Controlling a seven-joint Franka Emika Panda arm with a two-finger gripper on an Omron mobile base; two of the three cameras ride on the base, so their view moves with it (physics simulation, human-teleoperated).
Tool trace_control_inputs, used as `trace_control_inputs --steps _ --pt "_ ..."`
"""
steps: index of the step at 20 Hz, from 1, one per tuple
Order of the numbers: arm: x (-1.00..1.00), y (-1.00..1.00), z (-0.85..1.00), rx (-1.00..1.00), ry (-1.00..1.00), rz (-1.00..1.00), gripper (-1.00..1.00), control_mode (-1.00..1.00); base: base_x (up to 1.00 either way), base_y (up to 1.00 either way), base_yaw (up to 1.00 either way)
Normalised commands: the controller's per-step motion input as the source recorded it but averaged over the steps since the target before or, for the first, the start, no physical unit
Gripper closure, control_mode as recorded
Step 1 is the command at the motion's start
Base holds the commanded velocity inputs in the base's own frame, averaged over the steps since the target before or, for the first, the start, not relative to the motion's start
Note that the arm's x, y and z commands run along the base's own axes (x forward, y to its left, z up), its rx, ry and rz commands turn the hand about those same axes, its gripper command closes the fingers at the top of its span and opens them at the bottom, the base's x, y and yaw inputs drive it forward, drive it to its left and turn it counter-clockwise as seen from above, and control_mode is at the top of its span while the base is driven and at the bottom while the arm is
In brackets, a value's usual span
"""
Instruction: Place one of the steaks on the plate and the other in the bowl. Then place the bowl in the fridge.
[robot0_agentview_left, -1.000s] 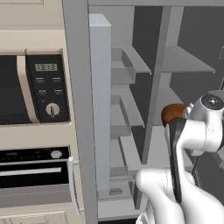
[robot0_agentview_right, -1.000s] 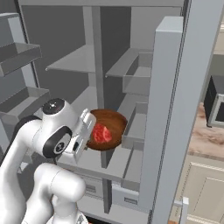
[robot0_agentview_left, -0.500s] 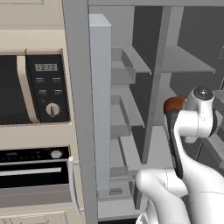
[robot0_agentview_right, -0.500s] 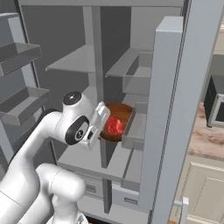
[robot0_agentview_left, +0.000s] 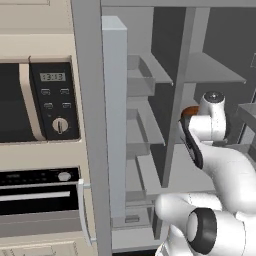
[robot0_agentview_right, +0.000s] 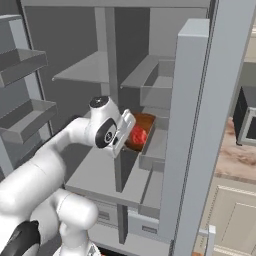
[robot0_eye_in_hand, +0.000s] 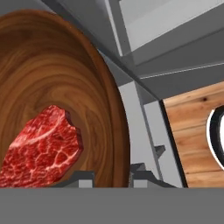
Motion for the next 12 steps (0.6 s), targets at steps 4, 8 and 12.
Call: trace_control_inputs --steps 4,8,12 --pt "0.5 -0.29 -0.17 0.0 0.03 0.0 1.0 -1.0 0.0 0.0 0.0" --pt "0.5 -0.26 -0.38 0.0 0.03 0.0 1.0 -1.0 0.0 0.0 0.0" --pt "0.47 -0.21 -0.38 0.0 -0.03 0.0 1.0 -1.0 0.0 0.0 0.0"
